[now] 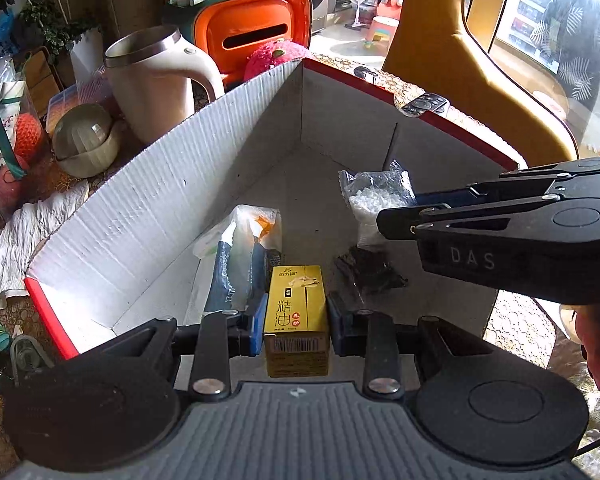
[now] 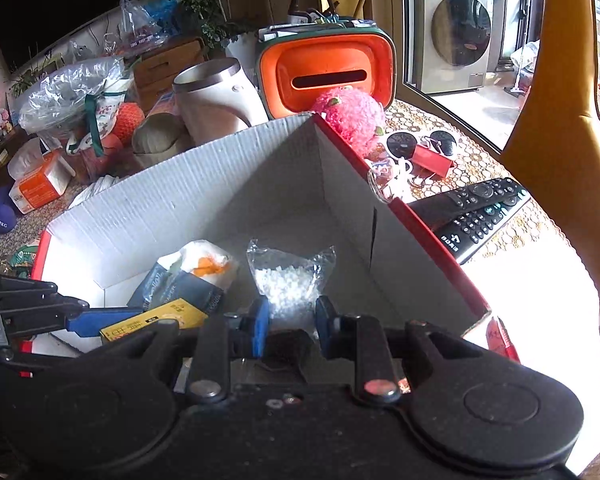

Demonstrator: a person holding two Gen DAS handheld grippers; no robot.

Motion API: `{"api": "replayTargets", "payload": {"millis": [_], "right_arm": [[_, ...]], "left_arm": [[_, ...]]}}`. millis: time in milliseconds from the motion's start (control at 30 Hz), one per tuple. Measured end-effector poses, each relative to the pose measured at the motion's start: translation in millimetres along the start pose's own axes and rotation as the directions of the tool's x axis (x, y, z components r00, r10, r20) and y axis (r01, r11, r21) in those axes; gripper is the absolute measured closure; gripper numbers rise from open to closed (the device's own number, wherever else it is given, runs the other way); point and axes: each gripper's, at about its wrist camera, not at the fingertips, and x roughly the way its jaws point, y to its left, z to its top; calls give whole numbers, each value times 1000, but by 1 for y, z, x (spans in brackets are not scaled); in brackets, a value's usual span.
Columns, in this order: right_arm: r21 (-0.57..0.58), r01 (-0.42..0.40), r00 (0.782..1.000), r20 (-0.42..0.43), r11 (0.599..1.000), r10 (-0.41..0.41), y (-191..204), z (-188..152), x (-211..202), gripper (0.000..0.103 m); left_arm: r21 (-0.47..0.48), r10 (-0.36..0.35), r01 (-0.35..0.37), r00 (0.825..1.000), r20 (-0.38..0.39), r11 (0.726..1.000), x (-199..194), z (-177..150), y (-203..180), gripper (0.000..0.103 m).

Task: Organize objects
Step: 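Carry the yellow box and white-pieces bag into the shoebox and lower them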

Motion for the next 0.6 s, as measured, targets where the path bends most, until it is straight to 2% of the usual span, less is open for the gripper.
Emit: {"api": "replayTargets", "payload": {"millis": [200,500,600], "right_arm": [[-33,10,999,-51,999,-12,6,3,16,80],[-12,2,999,-45,1000,-2,4,2,18,77],[-11,8,999,-44,1000,-8,4,2,17,76]], "left_arm": [[-6,-8,7,1000,-24,1000,13,1,3,72],[-10,-25,24,996,-81,1000,25,0,3,72],[-23,-29,27,997,-70,999,22,0,3,72]]}}
